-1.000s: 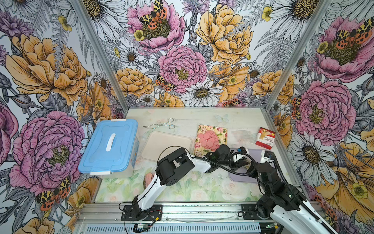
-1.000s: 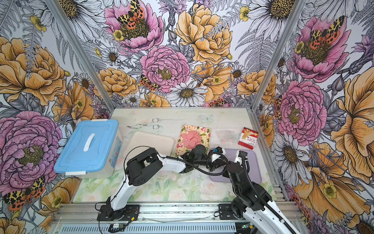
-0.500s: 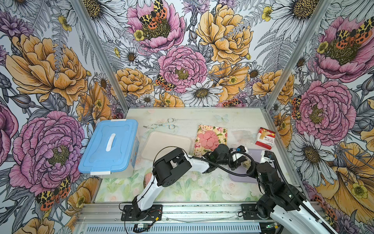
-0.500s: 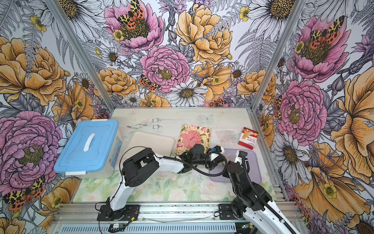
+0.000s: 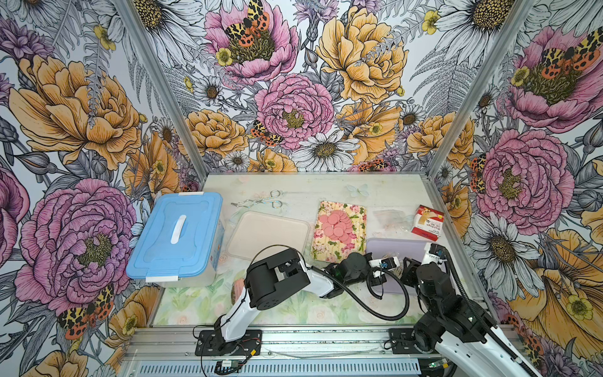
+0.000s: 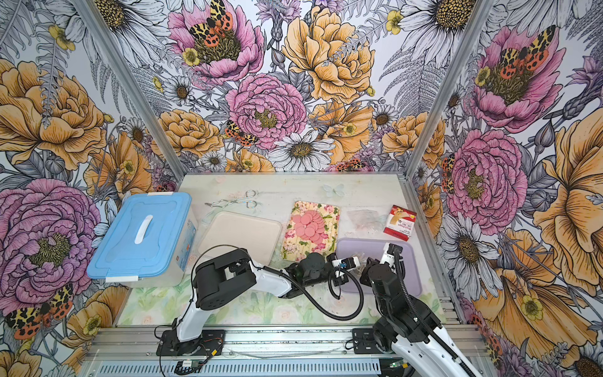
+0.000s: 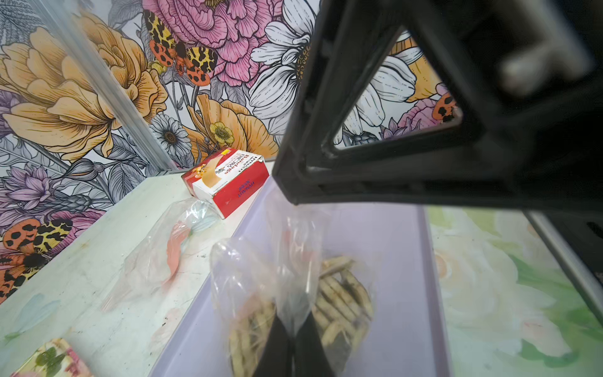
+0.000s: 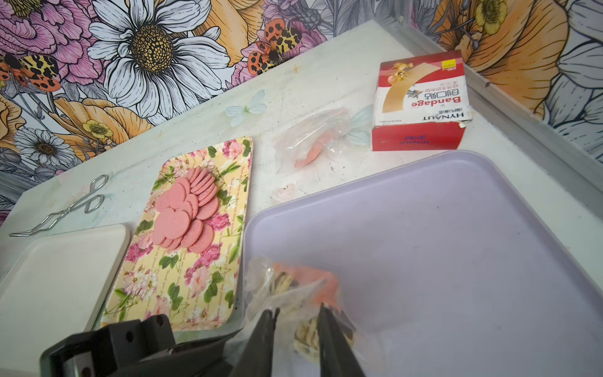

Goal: Pour cookies out of the ziploc bag
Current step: 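Pour the cookies out of the ziploc bag onto the tray.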

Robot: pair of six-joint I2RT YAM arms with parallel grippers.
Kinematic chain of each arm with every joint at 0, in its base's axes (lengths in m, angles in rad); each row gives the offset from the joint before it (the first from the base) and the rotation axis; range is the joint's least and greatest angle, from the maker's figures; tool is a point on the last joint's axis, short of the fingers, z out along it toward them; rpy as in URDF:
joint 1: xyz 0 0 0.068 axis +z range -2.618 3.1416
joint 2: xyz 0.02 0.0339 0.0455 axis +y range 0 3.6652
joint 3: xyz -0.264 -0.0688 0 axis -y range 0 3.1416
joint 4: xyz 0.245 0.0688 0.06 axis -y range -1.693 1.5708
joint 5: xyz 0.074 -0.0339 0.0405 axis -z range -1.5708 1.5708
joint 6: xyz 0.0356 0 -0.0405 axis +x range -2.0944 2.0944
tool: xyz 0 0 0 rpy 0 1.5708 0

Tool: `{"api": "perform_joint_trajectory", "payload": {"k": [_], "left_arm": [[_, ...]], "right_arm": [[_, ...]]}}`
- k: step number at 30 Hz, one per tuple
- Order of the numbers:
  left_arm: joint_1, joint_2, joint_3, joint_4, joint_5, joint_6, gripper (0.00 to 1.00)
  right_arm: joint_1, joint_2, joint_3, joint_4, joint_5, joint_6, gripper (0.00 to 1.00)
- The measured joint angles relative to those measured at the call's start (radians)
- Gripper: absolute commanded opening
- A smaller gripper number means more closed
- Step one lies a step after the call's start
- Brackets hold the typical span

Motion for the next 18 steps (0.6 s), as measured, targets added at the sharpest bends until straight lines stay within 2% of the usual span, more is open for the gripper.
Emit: {"api": "perform_joint_trajectory", "payload": {"k": [4,7,10,13,15,18], "left_arm": [[0.029,-0.01,-0.016,0.088,0.012,-0.048,0.0],[0.05,0.006,0.056,0.017,0.013,-0.064,0.0],[0.054,-0.011,0.001,0.113,0.011,-0.084,0.0],[0.057,0.031,0.11,-0.001,0.026,-0.106,0.0],[0.05,0.013,0.043,0.095,0.013,-0.117,0.0],[0.044,0.036,0.101,0.017,0.025,-0.132,0.0]], "right_arm": [[0.0,0.011,-0.001,0.002,0.007,0.002,0.26],[0.0,0.01,-0.003,0.002,0.01,0.003,0.25],[0.0,0.002,-0.007,0.002,0.011,0.003,0.25],[0.0,0.001,-0.007,0.002,0.011,0.001,0.25],[0.0,0.002,-0.008,0.002,0.016,0.001,0.25],[0.0,0.002,-0.008,0.002,0.027,0.001,0.25]]}}
